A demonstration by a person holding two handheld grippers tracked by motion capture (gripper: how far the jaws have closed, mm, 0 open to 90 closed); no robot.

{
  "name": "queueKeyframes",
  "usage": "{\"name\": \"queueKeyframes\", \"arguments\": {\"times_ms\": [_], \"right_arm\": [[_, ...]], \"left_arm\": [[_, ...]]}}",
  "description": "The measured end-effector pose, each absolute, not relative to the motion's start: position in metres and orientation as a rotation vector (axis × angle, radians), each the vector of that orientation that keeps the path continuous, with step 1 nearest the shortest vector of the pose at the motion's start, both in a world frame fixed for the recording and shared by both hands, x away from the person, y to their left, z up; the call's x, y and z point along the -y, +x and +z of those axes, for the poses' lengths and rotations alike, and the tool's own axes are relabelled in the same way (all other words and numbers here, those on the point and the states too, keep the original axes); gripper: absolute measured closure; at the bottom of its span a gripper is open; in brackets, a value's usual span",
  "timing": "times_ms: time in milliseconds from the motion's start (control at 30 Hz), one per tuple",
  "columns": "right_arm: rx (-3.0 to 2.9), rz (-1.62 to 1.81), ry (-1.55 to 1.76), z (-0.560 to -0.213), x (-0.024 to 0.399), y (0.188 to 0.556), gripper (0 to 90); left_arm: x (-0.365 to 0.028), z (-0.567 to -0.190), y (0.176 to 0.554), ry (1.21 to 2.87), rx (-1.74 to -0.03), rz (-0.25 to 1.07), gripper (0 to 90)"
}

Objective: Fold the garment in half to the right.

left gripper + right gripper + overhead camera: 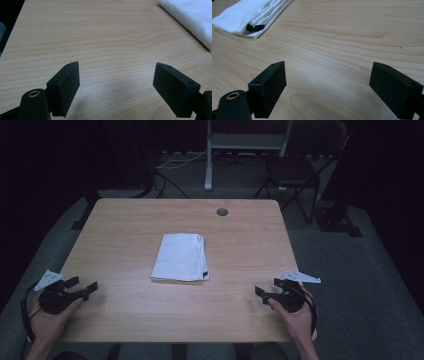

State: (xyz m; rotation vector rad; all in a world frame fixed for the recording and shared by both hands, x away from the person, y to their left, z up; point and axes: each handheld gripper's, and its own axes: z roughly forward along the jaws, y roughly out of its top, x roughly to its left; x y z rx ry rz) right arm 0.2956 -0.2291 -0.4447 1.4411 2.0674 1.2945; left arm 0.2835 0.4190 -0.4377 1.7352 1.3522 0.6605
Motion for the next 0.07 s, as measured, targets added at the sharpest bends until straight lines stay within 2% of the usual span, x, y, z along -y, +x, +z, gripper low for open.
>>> {"name": "queueKeyframes", "arguments": {"times_ms": [67], "right_arm": [[-2.069, 1.294, 1.441, -0.4447, 0.229, 0.2956, 13.1]], "left_arm": [[-0.4189, -0.4378, 0.2834, 1.732, -1.351, 0.662, 21.2]]}}
